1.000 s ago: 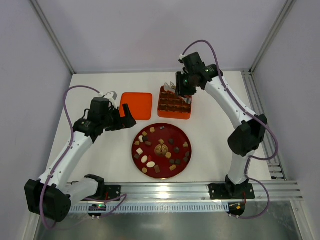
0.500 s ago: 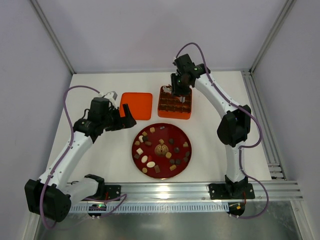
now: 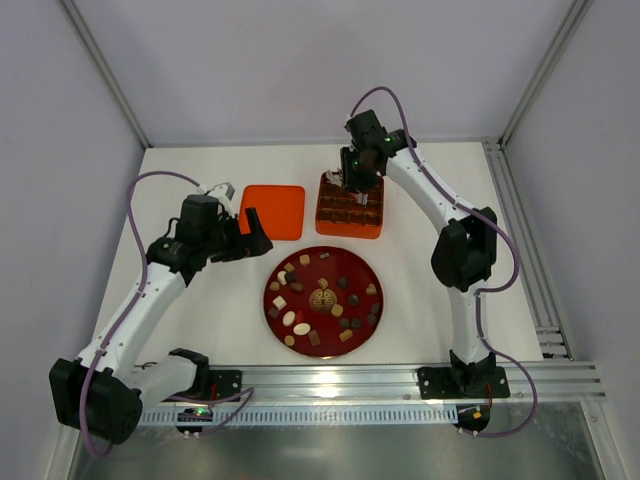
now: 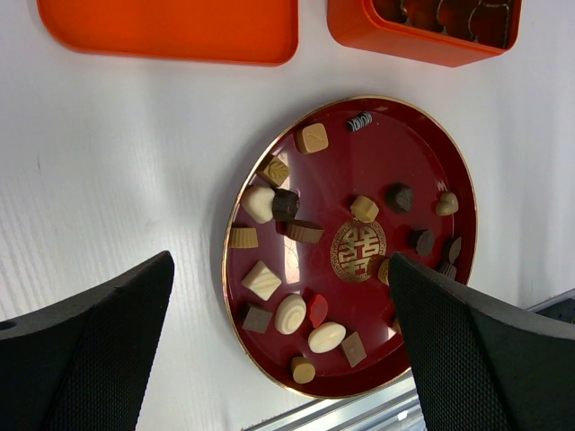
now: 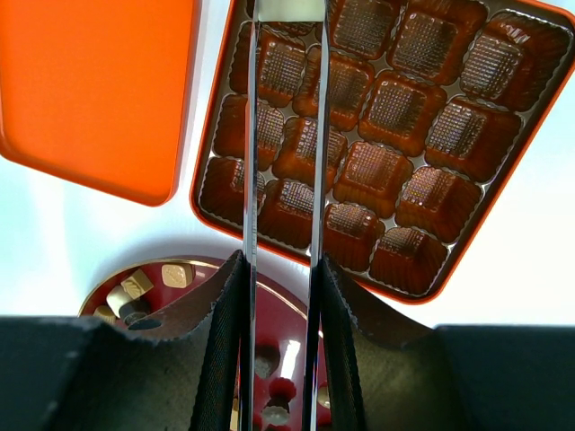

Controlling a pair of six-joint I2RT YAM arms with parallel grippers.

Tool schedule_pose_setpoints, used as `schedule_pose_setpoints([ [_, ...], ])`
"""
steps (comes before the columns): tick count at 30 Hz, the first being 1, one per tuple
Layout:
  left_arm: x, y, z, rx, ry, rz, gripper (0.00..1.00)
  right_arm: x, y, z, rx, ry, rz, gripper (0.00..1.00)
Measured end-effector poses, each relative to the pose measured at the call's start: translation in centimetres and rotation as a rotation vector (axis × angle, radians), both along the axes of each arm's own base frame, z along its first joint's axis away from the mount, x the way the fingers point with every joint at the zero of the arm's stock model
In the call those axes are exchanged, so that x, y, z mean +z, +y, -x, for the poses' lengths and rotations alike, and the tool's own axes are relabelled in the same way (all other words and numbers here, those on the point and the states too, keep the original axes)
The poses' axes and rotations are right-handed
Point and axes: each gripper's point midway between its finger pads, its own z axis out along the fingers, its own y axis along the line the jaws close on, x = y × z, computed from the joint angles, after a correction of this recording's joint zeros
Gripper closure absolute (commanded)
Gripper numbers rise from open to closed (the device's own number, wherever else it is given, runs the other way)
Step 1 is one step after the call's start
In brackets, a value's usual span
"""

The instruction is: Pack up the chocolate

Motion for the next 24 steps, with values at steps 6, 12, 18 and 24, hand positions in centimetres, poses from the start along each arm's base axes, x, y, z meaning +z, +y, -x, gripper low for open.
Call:
schedule_pose_setpoints([
  [6, 0.00, 0.01, 0.00, 0.000, 0.000, 0.000, 0.00, -0.37, 0.13, -0.25, -0.003, 0.000, -0.001, 0.59],
  [12, 0.00, 0.00, 0.00, 0.000, 0.000, 0.000, 0.00, -0.41, 0.19, -0.33, -0.004, -0.001, -0.004, 0.54],
  [18, 0.00, 0.00, 0.00, 0.000, 0.000, 0.000, 0.00, -0.33, 0.28, -0.47, -0.005, -0.007, -0.008, 0.52],
  [24, 0.00, 0.00, 0.00, 0.000, 0.000, 0.000, 0.00, -0.33, 0.27, -0.47, -0.006, -0.007, -0.008, 0.52],
])
